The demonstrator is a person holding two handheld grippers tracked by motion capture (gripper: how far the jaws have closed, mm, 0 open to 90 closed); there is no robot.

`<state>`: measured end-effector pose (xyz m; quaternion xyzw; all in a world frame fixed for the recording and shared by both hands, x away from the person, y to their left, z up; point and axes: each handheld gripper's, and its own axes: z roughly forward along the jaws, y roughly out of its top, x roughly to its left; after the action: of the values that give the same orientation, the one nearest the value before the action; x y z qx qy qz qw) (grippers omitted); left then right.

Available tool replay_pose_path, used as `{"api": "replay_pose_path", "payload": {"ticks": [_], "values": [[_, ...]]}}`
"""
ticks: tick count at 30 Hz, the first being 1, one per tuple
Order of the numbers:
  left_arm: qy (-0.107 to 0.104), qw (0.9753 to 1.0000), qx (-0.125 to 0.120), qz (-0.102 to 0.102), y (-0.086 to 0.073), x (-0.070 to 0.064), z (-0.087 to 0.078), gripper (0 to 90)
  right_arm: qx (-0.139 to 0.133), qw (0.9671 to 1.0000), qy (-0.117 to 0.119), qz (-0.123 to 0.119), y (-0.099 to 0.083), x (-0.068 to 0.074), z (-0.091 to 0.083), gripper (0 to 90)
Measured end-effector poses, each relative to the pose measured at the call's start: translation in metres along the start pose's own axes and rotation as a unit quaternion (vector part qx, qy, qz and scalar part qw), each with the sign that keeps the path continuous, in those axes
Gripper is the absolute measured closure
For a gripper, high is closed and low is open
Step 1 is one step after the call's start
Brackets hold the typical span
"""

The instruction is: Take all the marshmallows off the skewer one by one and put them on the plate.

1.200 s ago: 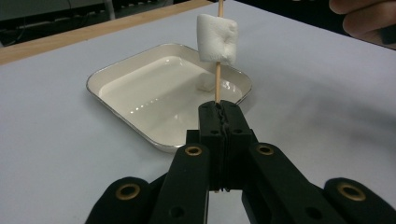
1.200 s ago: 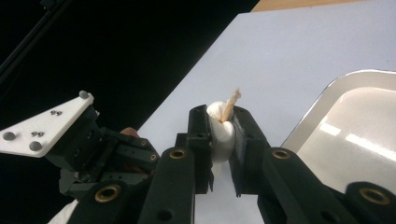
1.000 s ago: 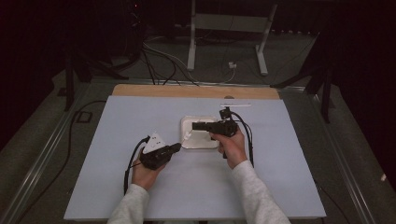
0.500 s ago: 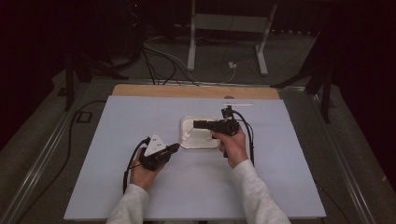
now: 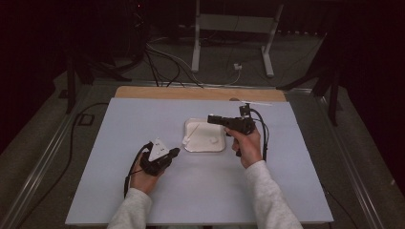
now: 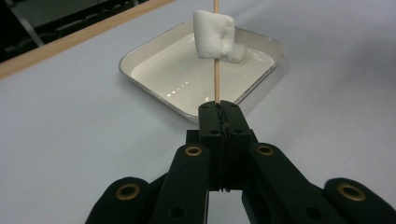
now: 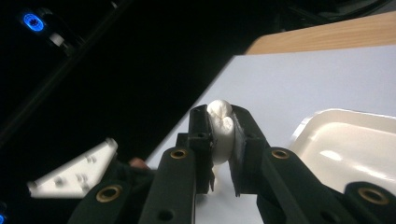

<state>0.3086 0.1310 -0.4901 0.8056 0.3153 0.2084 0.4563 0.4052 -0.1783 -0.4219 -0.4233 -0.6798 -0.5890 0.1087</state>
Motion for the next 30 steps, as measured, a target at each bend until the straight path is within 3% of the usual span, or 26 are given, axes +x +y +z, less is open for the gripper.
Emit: {"api": "replay_pose_path", "payload": {"ticks": [4,9,14,17,22,26,30], "values": [[-0.002,0.9999,-0.007,-0.009,0.003,-0.001,0.001,90.0,0.022,0.9988,-0.031,-0.030,-0.003,0.002,0.003,79.7],[-0.007,0.9999,-0.009,-0.011,0.006,-0.004,0.003,90.0,0.034,0.9968,-0.059,-0.043,-0.008,0.001,0.012,78.0],[-0.009,0.9996,-0.013,-0.021,0.006,-0.002,0.002,90.0,0.053,0.9924,-0.093,-0.060,-0.015,-0.003,0.021,76.5],[-0.010,0.9995,-0.015,-0.026,0.006,-0.002,0.001,90.0,0.061,0.9910,-0.105,-0.057,-0.021,-0.008,0.026,75.9],[-0.014,0.9993,-0.018,-0.030,0.007,-0.002,0.001,90.0,0.088,0.9854,-0.129,-0.068,-0.033,-0.017,0.039,76.0],[-0.017,0.9991,-0.019,-0.033,0.008,-0.003,0.001,90.0,0.093,0.9847,-0.132,-0.065,-0.041,-0.023,0.045,75.8],[-0.018,0.9990,-0.020,-0.036,0.009,-0.003,0.001,90.0,0.107,0.9809,-0.147,-0.071,-0.046,-0.026,0.053,75.3]]}}
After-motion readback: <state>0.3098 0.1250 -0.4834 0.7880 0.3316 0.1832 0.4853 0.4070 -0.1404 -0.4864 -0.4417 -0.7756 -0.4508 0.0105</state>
